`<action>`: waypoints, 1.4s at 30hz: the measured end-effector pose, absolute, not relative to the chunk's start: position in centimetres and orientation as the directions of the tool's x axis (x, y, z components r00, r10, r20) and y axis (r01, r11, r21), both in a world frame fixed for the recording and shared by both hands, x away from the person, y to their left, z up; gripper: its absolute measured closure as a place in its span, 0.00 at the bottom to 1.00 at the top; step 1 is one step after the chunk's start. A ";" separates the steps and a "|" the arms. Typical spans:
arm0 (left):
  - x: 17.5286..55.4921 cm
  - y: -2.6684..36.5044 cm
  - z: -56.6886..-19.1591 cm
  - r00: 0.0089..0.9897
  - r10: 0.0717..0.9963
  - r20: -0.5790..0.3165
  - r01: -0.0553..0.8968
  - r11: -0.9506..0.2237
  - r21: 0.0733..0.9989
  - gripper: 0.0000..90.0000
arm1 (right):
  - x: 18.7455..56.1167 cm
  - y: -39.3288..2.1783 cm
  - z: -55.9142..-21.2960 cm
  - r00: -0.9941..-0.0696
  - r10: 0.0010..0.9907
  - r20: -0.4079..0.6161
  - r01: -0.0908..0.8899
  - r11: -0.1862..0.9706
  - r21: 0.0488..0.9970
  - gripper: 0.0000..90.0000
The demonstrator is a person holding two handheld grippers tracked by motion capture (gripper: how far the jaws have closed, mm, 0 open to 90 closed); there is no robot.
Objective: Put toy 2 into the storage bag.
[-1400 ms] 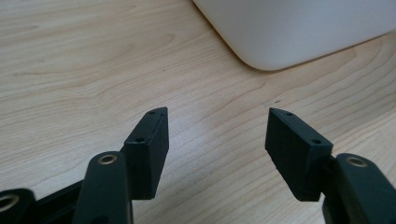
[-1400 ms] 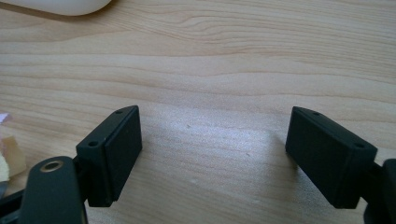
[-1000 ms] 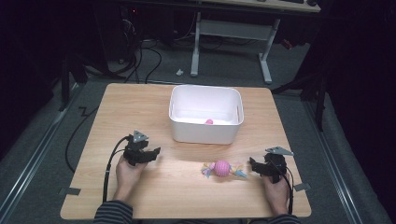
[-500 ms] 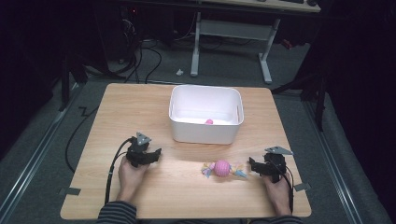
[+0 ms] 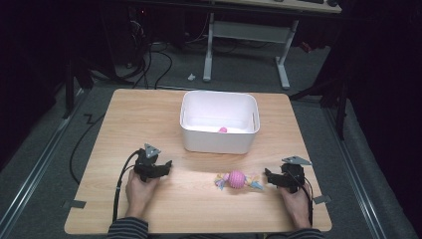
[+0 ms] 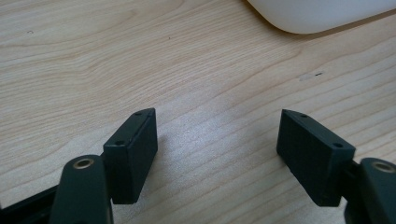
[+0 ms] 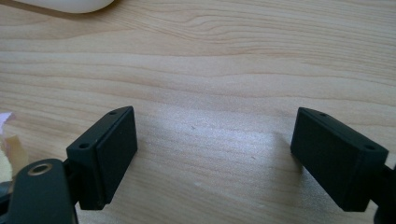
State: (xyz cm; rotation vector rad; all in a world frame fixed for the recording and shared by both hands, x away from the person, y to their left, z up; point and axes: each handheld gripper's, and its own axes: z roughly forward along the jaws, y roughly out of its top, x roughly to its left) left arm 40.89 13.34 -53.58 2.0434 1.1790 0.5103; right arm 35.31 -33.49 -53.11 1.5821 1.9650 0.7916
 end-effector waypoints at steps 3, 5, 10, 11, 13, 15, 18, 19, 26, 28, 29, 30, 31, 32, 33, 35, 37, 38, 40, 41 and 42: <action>40.9 13.3 -53.6 0.507 0.862 -0.012 0.582 -0.331 0.743 0.31 | 35.2 -33.7 -53.0 -0.234 0.972 -0.015 0.695 0.178 0.697 0.17; 40.9 13.3 -53.6 0.507 0.862 -0.010 0.582 -0.333 0.742 0.32 | 35.1 -33.6 -52.9 -0.243 0.970 -0.018 0.697 0.188 0.692 0.18; 40.9 13.3 -53.6 0.507 0.862 -0.010 0.581 -0.333 0.742 0.31 | 34.6 -33.4 -52.8 -0.254 0.967 -0.014 0.698 0.194 0.689 0.24; 40.9 13.3 -53.6 0.509 0.861 -0.010 0.581 -0.335 0.742 0.31 | 34.6 -33.4 -52.7 -0.254 0.967 -0.005 0.701 0.187 0.689 0.25; 40.9 13.3 -53.6 0.511 0.859 -0.011 0.582 -0.337 0.740 0.30 | 34.6 -33.7 -52.6 -0.258 0.966 0.018 0.703 0.175 0.690 0.27; 40.9 13.3 -53.6 0.512 0.859 -0.012 0.582 -0.337 0.740 0.30 | 34.4 -33.8 -52.3 -0.260 0.965 0.025 0.701 0.171 0.692 0.28; 40.9 13.3 -53.6 0.514 0.858 -0.014 0.582 -0.337 0.740 0.29 | 33.6 -33.5 -51.4 -0.277 0.961 -0.002 0.684 0.198 0.702 0.29; 40.9 13.3 -53.6 0.514 0.857 -0.014 0.582 -0.337 0.740 0.29 | 33.3 -33.4 -51.1 -0.282 0.959 0.000 0.680 0.200 0.705 0.30; 40.9 13.3 -53.6 0.515 0.857 -0.014 0.582 -0.338 0.740 0.28 | 31.6 -33.3 -49.7 -0.316 0.948 0.031 0.644 0.190 0.741 0.31; 40.9 13.3 -53.6 0.515 0.857 -0.014 0.582 -0.338 0.740 0.28 | 31.3 -33.1 -49.3 -0.329 0.944 0.023 0.634 0.203 0.746 0.32; 40.9 13.3 -53.6 0.515 0.857 -0.014 0.582 -0.338 0.740 0.28 | 31.1 -33.0 -49.0 -0.344 0.939 0.019 0.622 0.212 0.754 0.33; 40.9 13.3 -53.6 0.515 0.857 -0.014 0.582 -0.337 0.740 0.28 | 31.0 -32.8 -48.8 -0.355 0.934 0.021 0.613 0.216 0.760 0.33; 40.9 13.3 -53.6 0.515 0.857 -0.014 0.582 -0.337 0.740 0.28 | 30.9 -32.7 -48.5 -0.367 0.930 0.019 0.607 0.224 0.763 0.33; 40.9 13.3 -53.6 0.515 0.857 -0.014 0.582 -0.337 0.740 0.28 | 30.8 -32.5 -48.2 -0.376 0.926 0.021 0.605 0.229 0.763 0.33; 40.9 13.3 -53.6 0.515 0.857 -0.014 0.582 -0.337 0.740 0.28 | 30.8 -32.3 -48.0 -0.385 0.923 0.024 0.604 0.232 0.763 0.33; 40.9 13.3 -53.6 0.515 0.857 -0.015 0.582 -0.337 0.740 0.28 | 30.7 -31.8 -47.6 -0.404 0.915 0.017 0.594 0.248 0.765 0.33; 40.9 13.3 -53.6 0.515 0.857 -0.014 0.582 -0.338 0.740 0.28 | 30.5 -31.1 -47.3 -0.424 0.905 0.014 0.588 0.263 0.765 0.33; 40.9 13.3 -53.6 0.515 0.857 -0.014 0.582 -0.337 0.740 0.28 | 30.5 -30.8 -47.3 -0.437 0.899 0.014 0.584 0.272 0.765 0.33; 40.9 13.3 -53.6 0.515 0.857 -0.015 0.582 -0.337 0.740 0.28 | 30.5 -30.0 -47.2 -0.465 0.885 0.015 0.580 0.292 0.761 0.32; 40.9 13.3 -53.6 0.515 0.857 -0.015 0.582 -0.337 0.740 0.28 | 30.5 -29.5 -47.2 -0.479 0.877 0.016 0.576 0.301 0.760 0.32; 40.9 13.3 -53.6 0.515 0.857 -0.015 0.582 -0.337 0.740 0.28 | 30.5 -29.2 -47.1 -0.494 0.870 0.015 0.571 0.310 0.760 0.32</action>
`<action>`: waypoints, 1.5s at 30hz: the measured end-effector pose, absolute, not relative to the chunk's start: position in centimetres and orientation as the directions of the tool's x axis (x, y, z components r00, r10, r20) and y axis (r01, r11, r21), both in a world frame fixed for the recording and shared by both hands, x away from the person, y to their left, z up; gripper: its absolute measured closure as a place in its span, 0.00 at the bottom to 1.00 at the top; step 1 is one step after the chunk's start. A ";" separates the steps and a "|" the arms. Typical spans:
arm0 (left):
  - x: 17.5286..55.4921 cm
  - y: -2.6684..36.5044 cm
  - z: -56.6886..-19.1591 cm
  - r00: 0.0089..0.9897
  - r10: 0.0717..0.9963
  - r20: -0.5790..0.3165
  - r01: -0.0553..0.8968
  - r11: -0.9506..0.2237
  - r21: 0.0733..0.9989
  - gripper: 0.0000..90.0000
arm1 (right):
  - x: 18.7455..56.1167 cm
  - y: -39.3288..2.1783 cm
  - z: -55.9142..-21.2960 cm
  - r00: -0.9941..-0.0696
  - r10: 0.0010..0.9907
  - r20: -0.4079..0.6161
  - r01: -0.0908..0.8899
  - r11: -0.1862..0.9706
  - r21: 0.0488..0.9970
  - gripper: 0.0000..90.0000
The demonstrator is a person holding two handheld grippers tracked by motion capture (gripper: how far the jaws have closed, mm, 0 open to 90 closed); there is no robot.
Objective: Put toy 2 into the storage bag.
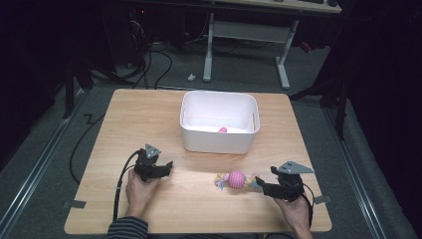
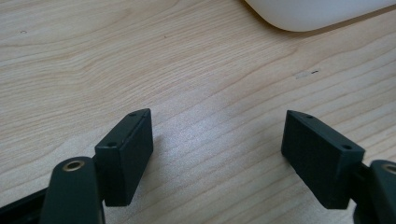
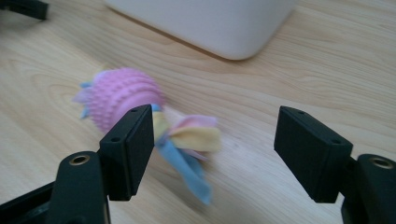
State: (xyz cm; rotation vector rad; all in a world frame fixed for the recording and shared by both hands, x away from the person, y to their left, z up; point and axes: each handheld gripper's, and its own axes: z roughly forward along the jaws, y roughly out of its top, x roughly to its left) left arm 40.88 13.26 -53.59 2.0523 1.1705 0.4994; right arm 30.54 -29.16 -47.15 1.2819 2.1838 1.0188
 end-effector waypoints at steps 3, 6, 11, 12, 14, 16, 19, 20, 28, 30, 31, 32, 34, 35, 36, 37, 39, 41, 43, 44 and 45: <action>40.9 13.3 -53.6 0.515 0.857 -0.015 0.582 -0.337 0.740 0.28 | 30.7 -28.1 -46.8 -0.532 0.847 0.019 0.554 0.331 0.764 0.32; 40.9 13.3 -53.6 0.514 0.857 -0.014 0.582 -0.337 0.740 0.28 | 30.9 -27.1 -46.4 -0.569 0.822 0.020 0.537 0.353 0.767 0.32; 40.9 13.3 -53.6 0.514 0.858 -0.015 0.582 -0.337 0.740 0.28 | 31.8 -25.6 -46.5 -0.625 0.780 0.038 0.531 0.390 0.752 0.32; 40.9 13.3 -53.6 0.514 0.858 -0.014 0.582 -0.337 0.740 0.28 | 31.9 -25.3 -46.6 -0.634 0.773 0.032 0.530 0.404 0.746 0.32; 40.9 13.3 -53.6 0.514 0.858 -0.014 0.582 -0.337 0.740 0.28 | 32.2 -24.7 -46.8 -0.647 0.762 0.031 0.531 0.422 0.735 0.31; 40.9 13.3 -53.6 0.514 0.858 -0.014 0.582 -0.337 0.740 0.28 | 32.5 -24.1 -47.0 -0.658 0.752 0.027 0.529 0.437 0.728 0.31; 40.9 13.3 -53.6 0.514 0.858 -0.014 0.582 -0.337 0.740 0.28 | 32.8 -23.5 -47.3 -0.670 0.742 0.010 0.522 0.462 0.717 0.31; 40.9 13.3 -53.6 0.514 0.858 -0.015 0.583 -0.336 0.740 0.28 | 32.9 -23.3 -47.4 -0.669 0.743 0.011 0.525 0.463 0.714 0.31; 40.9 13.3 -53.6 0.514 0.857 -0.014 0.583 -0.338 0.739 0.28 | 33.8 -22.4 -48.4 -0.679 0.734 0.012 0.543 0.490 0.682 0.31; 40.9 13.3 -53.6 0.514 0.858 -0.014 0.583 -0.338 0.739 0.28 | 34.0 -22.3 -48.7 -0.676 0.736 0.012 0.551 0.496 0.671 0.31; 40.9 13.3 -53.6 0.514 0.857 -0.014 0.583 -0.338 0.739 0.28 | 34.1 -22.2 -48.9 -0.676 0.737 0.007 0.551 0.499 0.669 0.30; 40.9 13.3 -53.6 0.514 0.857 -0.014 0.583 -0.338 0.739 0.28 | 34.2 -22.1 -49.0 -0.675 0.738 -0.004 0.551 0.507 0.663 0.30; 40.9 13.3 -53.6 0.514 0.857 -0.014 0.583 -0.337 0.739 0.28 | 34.3 -22.1 -49.1 -0.670 0.742 -0.010 0.554 0.508 0.660 0.29; 40.9 13.3 -53.6 0.515 0.857 -0.014 0.583 -0.337 0.739 0.28 | 34.4 -22.1 -49.2 -0.669 0.743 -0.009 0.556 0.508 0.657 0.29; 40.9 13.3 -53.6 0.515 0.857 -0.015 0.583 -0.337 0.739 0.29 | 34.4 -22.1 -49.2 -0.670 0.742 -0.007 0.557 0.508 0.657 0.29; 40.9 13.3 -53.6 0.514 0.858 -0.015 0.583 -0.336 0.740 0.29 | 34.5 -22.1 -49.2 -0.669 0.743 -0.009 0.558 0.510 0.654 0.29; 40.9 13.3 -53.6 0.514 0.858 -0.016 0.583 -0.335 0.740 0.29 | 34.6 -22.1 -49.4 -0.664 0.747 -0.015 0.564 0.514 0.646 0.29; 40.9 13.3 -53.6 0.515 0.857 -0.016 0.583 -0.336 0.740 0.29 | 34.8 -22.2 -49.6 -0.663 0.749 -0.022 0.568 0.522 0.637 0.29; 40.9 13.3 -53.6 0.515 0.857 -0.016 0.583 -0.336 0.740 0.29 | 34.8 -22.2 -49.8 -0.659 0.752 -0.023 0.574 0.523 0.630 0.29; 40.9 13.3 -53.6 0.514 0.858 -0.016 0.582 -0.335 0.741 0.29 | 34.9 -22.2 -49.9 -0.658 0.752 -0.023 0.575 0.522 0.630 0.30; 40.9 13.3 -53.6 0.514 0.858 -0.016 0.582 -0.335 0.741 0.29 | 34.8 -22.3 -50.0 -0.657 0.753 -0.024 0.574 0.521 0.632 0.32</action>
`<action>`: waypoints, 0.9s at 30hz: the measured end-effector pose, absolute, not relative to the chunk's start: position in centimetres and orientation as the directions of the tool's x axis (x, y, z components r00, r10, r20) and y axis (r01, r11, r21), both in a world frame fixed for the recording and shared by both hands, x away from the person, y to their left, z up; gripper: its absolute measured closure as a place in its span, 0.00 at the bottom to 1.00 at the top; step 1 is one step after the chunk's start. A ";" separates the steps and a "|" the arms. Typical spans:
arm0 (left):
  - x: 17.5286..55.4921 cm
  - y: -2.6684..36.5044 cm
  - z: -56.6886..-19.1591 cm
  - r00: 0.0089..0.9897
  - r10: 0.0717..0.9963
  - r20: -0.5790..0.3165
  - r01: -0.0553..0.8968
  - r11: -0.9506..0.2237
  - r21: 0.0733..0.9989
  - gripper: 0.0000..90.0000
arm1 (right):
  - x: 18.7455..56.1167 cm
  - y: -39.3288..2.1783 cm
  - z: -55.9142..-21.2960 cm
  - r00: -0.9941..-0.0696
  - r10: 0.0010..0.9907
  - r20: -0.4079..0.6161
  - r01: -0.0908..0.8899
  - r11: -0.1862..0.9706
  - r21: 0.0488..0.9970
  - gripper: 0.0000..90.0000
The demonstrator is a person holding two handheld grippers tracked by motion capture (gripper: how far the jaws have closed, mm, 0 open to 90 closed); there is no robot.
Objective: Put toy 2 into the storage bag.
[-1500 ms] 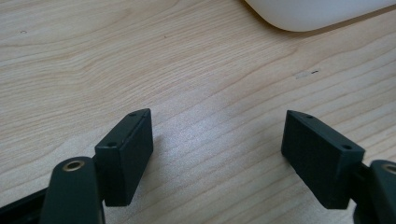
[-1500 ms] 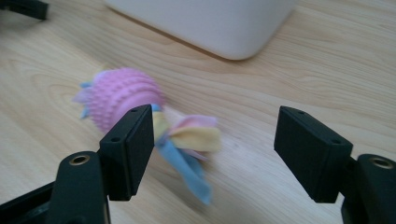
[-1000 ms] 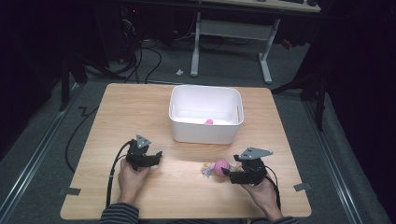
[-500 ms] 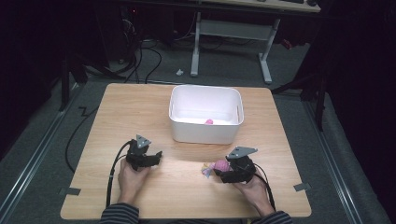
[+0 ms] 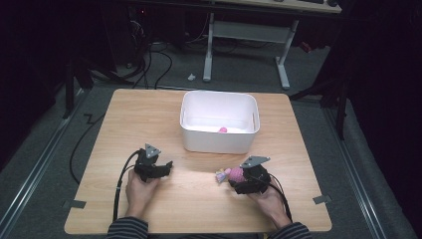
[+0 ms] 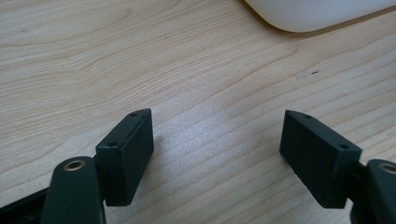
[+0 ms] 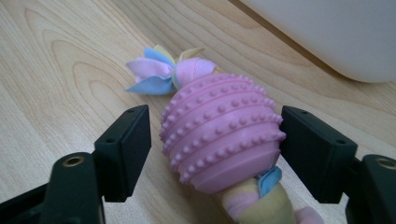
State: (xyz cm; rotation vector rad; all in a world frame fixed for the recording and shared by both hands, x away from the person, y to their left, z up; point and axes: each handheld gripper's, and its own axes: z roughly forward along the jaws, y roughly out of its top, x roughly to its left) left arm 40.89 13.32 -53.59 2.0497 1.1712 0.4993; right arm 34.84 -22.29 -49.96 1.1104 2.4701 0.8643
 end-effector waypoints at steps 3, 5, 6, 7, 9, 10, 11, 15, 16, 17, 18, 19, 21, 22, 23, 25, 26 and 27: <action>40.9 13.3 -53.6 0.514 0.858 -0.017 0.582 -0.334 0.741 0.29 | 34.9 -22.4 -50.1 -0.654 0.755 -0.036 0.570 0.524 0.633 0.35; 40.9 13.3 -53.6 0.514 0.858 -0.017 0.582 -0.334 0.741 0.29 | 34.9 -22.4 -50.1 -0.655 0.754 -0.039 0.568 0.526 0.633 0.35; 40.9 13.3 -53.6 0.514 0.858 -0.017 0.582 -0.334 0.741 0.29 | 34.8 -22.5 -50.1 -0.656 0.754 -0.040 0.567 0.527 0.633 0.36; 40.9 13.3 -53.6 0.514 0.858 -0.017 0.582 -0.334 0.741 0.29 | 34.8 -22.5 -50.1 -0.656 0.754 -0.042 0.567 0.529 0.631 0.36; 40.9 13.3 -53.6 0.514 0.858 -0.017 0.582 -0.334 0.741 0.29 | 34.7 -22.4 -50.0 -0.655 0.754 -0.045 0.568 0.532 0.628 0.36; 40.9 13.3 -53.6 0.514 0.858 -0.017 0.582 -0.334 0.741 0.29 | 34.7 -22.4 -50.0 -0.656 0.753 -0.049 0.567 0.534 0.627 0.36; 40.9 13.3 -53.6 0.514 0.858 -0.017 0.582 -0.334 0.741 0.29 | 34.7 -22.4 -50.0 -0.656 0.753 -0.053 0.565 0.537 0.626 0.36; 40.9 13.3 -53.6 0.514 0.858 -0.016 0.582 -0.334 0.741 0.29 | 34.5 -22.3 -49.9 -0.658 0.750 -0.069 0.556 0.546 0.626 0.37; 40.9 13.3 -53.6 0.514 0.858 -0.017 0.582 -0.334 0.741 0.29 | 34.4 -22.3 -49.9 -0.658 0.749 -0.076 0.552 0.548 0.628 0.37; 40.9 13.3 -53.6 0.513 0.858 -0.017 0.582 -0.333 0.742 0.29 | 34.3 -22.3 -49.8 -0.658 0.748 -0.081 0.548 0.550 0.630 0.37; 40.9 13.3 -53.6 0.513 0.858 -0.017 0.582 -0.333 0.742 0.29 | 34.3 -22.3 -49.8 -0.659 0.748 -0.081 0.544 0.549 0.635 0.37; 40.9 13.3 -53.6 0.513 0.858 -0.017 0.582 -0.333 0.742 0.29 | 34.2 -22.3 -49.8 -0.656 0.750 -0.083 0.543 0.546 0.638 0.37; 40.9 13.3 -53.6 0.513 0.858 -0.017 0.582 -0.333 0.742 0.29 | 34.1 -22.5 -49.5 -0.651 0.755 -0.080 0.539 0.535 0.651 0.37; 40.9 13.3 -53.6 0.513 0.858 -0.018 0.582 -0.333 0.742 0.29 | 34.1 -22.6 -49.3 -0.651 0.755 -0.079 0.537 0.531 0.656 0.37; 40.9 13.3 -53.6 0.512 0.859 -0.018 0.583 -0.332 0.742 0.29 | 34.0 -22.8 -49.1 -0.651 0.755 -0.076 0.535 0.528 0.660 0.37; 40.9 13.3 -53.6 0.511 0.860 -0.017 0.583 -0.332 0.742 0.29 | 34.0 -23.0 -48.7 -0.650 0.758 -0.061 0.538 0.515 0.667 0.37; 40.9 13.3 -53.6 0.511 0.859 -0.015 0.583 -0.334 0.741 0.29 | 33.9 -23.1 -48.5 -0.650 0.758 -0.056 0.537 0.510 0.673 0.37; 40.9 13.3 -53.6 0.511 0.859 -0.015 0.584 -0.334 0.740 0.28 | 33.9 -23.3 -48.3 -0.649 0.759 -0.051 0.538 0.506 0.674 0.37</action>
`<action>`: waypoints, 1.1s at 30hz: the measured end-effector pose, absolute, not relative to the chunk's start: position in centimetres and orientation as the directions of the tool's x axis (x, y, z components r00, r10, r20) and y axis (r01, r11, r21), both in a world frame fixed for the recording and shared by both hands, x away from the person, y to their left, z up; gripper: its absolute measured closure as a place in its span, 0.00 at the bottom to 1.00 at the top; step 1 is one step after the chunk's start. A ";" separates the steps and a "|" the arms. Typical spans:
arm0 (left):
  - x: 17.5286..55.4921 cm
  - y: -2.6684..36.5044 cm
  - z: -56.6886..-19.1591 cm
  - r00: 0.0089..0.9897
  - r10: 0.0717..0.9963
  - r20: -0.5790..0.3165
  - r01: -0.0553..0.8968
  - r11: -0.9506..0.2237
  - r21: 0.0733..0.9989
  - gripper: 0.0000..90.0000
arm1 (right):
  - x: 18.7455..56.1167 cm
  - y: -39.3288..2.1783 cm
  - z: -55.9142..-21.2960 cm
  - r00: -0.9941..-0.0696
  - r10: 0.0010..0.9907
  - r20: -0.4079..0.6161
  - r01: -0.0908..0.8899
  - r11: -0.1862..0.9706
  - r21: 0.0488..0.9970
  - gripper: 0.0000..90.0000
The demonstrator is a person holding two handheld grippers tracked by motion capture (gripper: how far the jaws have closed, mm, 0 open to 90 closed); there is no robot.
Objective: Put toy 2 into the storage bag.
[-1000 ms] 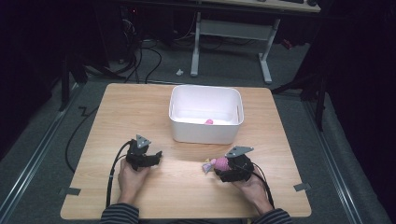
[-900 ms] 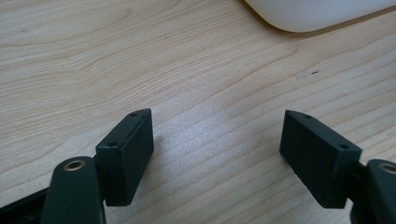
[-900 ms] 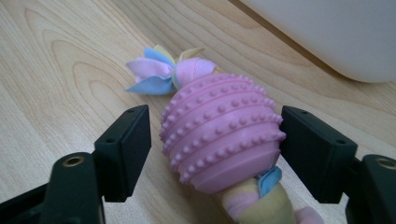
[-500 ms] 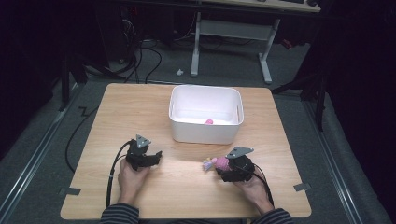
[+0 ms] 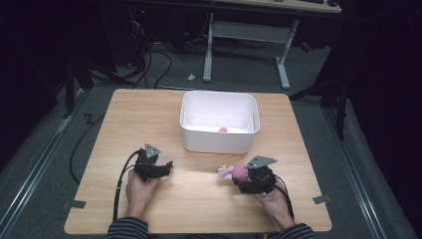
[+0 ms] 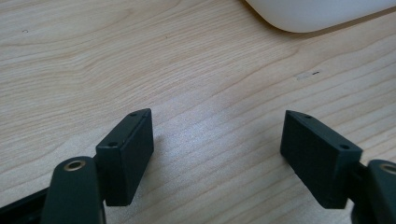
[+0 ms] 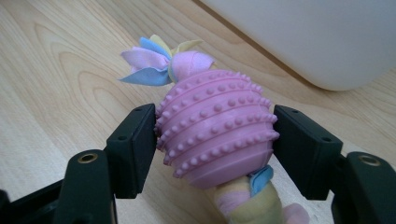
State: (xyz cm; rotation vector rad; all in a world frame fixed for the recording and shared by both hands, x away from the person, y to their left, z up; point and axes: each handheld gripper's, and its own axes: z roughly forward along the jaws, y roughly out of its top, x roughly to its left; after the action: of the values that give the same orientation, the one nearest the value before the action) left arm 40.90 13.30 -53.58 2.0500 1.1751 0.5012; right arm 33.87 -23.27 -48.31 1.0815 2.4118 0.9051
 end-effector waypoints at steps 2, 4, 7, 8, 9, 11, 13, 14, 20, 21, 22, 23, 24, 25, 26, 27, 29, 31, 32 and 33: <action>40.9 13.3 -53.6 0.512 0.859 -0.013 0.584 -0.336 0.739 0.29 | 33.8 -23.5 -47.9 -0.651 0.758 -0.038 0.540 0.498 0.679 0.37; 40.9 13.3 -53.6 0.511 0.859 -0.013 0.584 -0.336 0.739 0.29 | 33.9 -23.8 -47.5 -0.654 0.756 -0.020 0.547 0.490 0.679 0.37; 40.9 13.3 -53.6 0.511 0.860 -0.013 0.583 -0.335 0.740 0.29 | 33.8 -24.2 -47.0 -0.652 0.758 -0.016 0.545 0.483 0.685 0.37; 40.9 13.3 -53.6 0.511 0.859 -0.013 0.584 -0.336 0.739 0.29 | 33.8 -24.3 -46.8 -0.652 0.758 -0.018 0.543 0.484 0.686 0.37; 40.9 13.3 -53.6 0.511 0.859 -0.013 0.583 -0.336 0.740 0.29 | 33.8 -24.5 -46.5 -0.653 0.757 -0.018 0.543 0.484 0.687 0.37; 40.9 13.3 -53.6 0.513 0.858 -0.014 0.583 -0.336 0.739 0.28 | 33.8 -24.7 -46.1 -0.653 0.757 -0.016 0.539 0.479 0.693 0.37; 40.9 13.2 -53.6 0.513 0.858 -0.015 0.582 -0.335 0.741 0.28 | 33.9 -25.0 -45.6 -0.654 0.757 -0.011 0.536 0.473 0.699 0.37; 40.9 13.2 -53.6 0.514 0.858 -0.013 0.582 -0.337 0.740 0.27 | 33.9 -25.2 -45.3 -0.652 0.758 -0.007 0.537 0.469 0.701 0.37; 40.9 13.1 -53.6 0.518 0.855 -0.010 0.582 -0.344 0.737 0.24 | 34.3 -26.1 -44.3 -0.641 0.767 0.021 0.544 0.434 0.718 0.37; 40.9 13.1 -53.6 0.519 0.855 -0.011 0.583 -0.345 0.736 0.23 | 34.5 -26.2 -44.2 -0.640 0.768 0.021 0.543 0.433 0.720 0.37; 40.9 13.1 -53.6 0.519 0.855 -0.011 0.583 -0.345 0.736 0.23 | 34.6 -26.3 -44.0 -0.636 0.772 0.023 0.549 0.431 0.716 0.37; 40.9 13.1 -53.6 0.519 0.855 -0.011 0.583 -0.345 0.736 0.23 | 34.7 -26.4 -43.9 -0.635 0.773 0.022 0.549 0.431 0.717 0.37; 40.9 13.1 -53.6 0.521 0.854 -0.013 0.584 -0.344 0.735 0.23 | 34.7 -26.4 -43.8 -0.637 0.771 0.022 0.544 0.429 0.721 0.37; 40.9 13.1 -53.6 0.523 0.852 -0.013 0.584 -0.347 0.734 0.21 | 34.7 -26.5 -43.7 -0.634 0.773 0.021 0.546 0.429 0.720 0.37; 40.9 13.1 -53.6 0.524 0.852 -0.013 0.584 -0.349 0.733 0.21 | 34.7 -26.5 -43.6 -0.632 0.775 0.026 0.546 0.421 0.724 0.37; 40.9 13.1 -53.6 0.523 0.852 -0.013 0.584 -0.348 0.734 0.21 | 34.7 -26.6 -43.5 -0.632 0.774 0.034 0.548 0.416 0.726 0.37; 40.9 13.1 -53.6 0.524 0.851 -0.013 0.584 -0.349 0.733 0.21 | 34.9 -26.8 -43.2 -0.634 0.772 0.039 0.546 0.411 0.730 0.37; 40.9 13.1 -53.6 0.525 0.851 -0.013 0.584 -0.349 0.732 0.21 | 34.9 -26.9 -42.7 -0.631 0.775 0.039 0.545 0.408 0.733 0.37; 40.9 13.1 -53.6 0.525 0.851 -0.013 0.584 -0.349 0.733 0.21 | 35.0 -27.0 -42.4 -0.634 0.773 0.039 0.543 0.408 0.734 0.37; 40.9 13.1 -53.6 0.525 0.851 -0.013 0.584 -0.349 0.733 0.20 | 35.1 -27.1 -42.2 -0.636 0.770 0.045 0.540 0.403 0.739 0.37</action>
State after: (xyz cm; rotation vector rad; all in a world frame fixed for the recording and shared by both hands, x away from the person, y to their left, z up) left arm 40.94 13.12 -53.62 2.0680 1.1618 0.4903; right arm 35.14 -27.07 -42.18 1.1409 2.3605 1.0744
